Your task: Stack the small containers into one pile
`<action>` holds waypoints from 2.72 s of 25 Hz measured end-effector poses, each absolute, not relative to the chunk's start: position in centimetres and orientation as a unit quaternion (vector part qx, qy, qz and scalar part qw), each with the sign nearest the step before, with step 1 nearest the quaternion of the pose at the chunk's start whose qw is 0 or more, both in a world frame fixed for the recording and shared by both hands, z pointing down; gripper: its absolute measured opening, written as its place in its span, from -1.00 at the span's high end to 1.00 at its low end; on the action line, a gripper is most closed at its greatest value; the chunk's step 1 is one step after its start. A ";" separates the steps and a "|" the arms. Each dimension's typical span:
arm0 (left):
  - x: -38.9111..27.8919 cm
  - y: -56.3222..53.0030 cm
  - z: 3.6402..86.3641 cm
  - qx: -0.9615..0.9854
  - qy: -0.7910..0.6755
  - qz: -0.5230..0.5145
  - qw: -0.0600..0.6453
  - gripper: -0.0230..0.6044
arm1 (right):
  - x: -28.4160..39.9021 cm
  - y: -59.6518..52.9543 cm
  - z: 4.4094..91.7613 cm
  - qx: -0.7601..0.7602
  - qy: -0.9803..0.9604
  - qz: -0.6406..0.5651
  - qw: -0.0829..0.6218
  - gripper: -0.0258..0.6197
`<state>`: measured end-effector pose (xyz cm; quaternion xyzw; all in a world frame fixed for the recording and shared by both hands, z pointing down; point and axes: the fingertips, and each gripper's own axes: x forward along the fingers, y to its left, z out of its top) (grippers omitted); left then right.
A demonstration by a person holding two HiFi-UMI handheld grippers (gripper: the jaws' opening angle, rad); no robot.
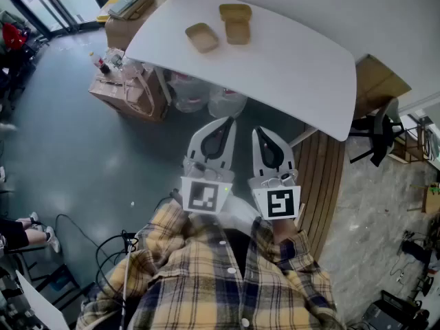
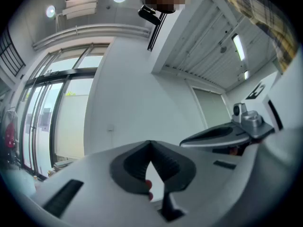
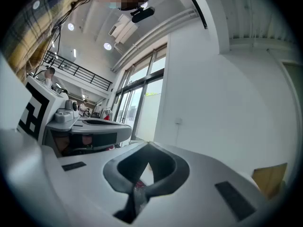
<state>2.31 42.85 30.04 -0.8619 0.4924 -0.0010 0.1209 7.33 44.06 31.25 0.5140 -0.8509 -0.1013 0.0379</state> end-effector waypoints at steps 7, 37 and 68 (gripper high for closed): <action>3.4 43.3 29.6 -0.858 0.498 -0.002 0.127 0.87 | 8.6 44.4 30.7 0.514 -0.852 -0.098 0.021 0.87; 3.2 35.6 31.0 -0.839 0.529 0.003 0.128 0.87 | 9.3 36.2 32.3 0.485 -0.868 -0.103 0.025 0.87; -5.7 -7.1 31.9 -0.896 0.434 -0.008 0.096 0.87 | 0.2 -3.4 33.1 0.577 -0.812 -0.071 0.055 0.87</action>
